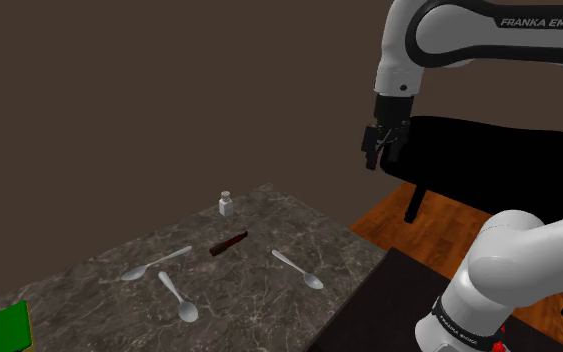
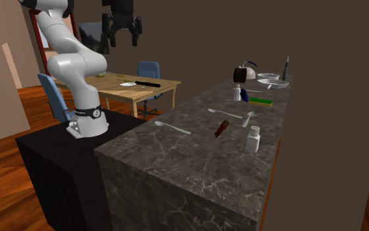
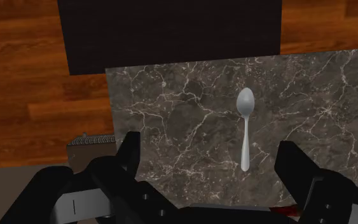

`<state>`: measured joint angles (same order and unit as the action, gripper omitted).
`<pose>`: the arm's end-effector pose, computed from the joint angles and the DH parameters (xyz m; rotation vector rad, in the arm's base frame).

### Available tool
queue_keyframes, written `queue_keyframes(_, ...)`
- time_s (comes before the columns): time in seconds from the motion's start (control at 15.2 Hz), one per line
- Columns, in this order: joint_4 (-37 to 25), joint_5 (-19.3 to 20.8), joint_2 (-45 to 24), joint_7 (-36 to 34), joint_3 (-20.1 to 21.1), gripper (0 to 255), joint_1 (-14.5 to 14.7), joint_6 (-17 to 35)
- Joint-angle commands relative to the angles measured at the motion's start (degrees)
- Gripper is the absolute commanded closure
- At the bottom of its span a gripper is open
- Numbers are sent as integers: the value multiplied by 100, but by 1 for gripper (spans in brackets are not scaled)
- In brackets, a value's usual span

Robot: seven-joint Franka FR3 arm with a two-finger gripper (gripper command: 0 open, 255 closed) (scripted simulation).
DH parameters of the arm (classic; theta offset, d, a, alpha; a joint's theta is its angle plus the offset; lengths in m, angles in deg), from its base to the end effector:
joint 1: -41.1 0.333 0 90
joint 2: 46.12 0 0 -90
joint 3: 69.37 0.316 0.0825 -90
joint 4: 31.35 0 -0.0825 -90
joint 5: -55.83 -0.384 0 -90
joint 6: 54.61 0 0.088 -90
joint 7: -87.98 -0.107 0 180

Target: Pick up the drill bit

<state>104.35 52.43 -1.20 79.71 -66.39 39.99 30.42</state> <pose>0.2971 0.0209 0.5766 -3.1168 0.1975 0.1602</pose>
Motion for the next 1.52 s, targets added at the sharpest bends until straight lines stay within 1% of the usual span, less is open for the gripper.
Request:
queue_keyframes(0.0,0,0,0,0,0,0,0,0)
queue_keyframes(0.4,452,-701,-353,-1506,756,0,-116,909)
queue_keyframes(0.66,565,-1094,-819,-2470,1267,0,-205,1601)
queue_keyframes(0.86,548,-1316,-1281,-3181,1646,0,-296,2149)
queue_keyframes(1.19,340,-1470,-2237,-4386,2241,0,-502,3081)
queue_keyframes(1.45,27,-1328,-3139,-5417,2657,0,-705,3801)
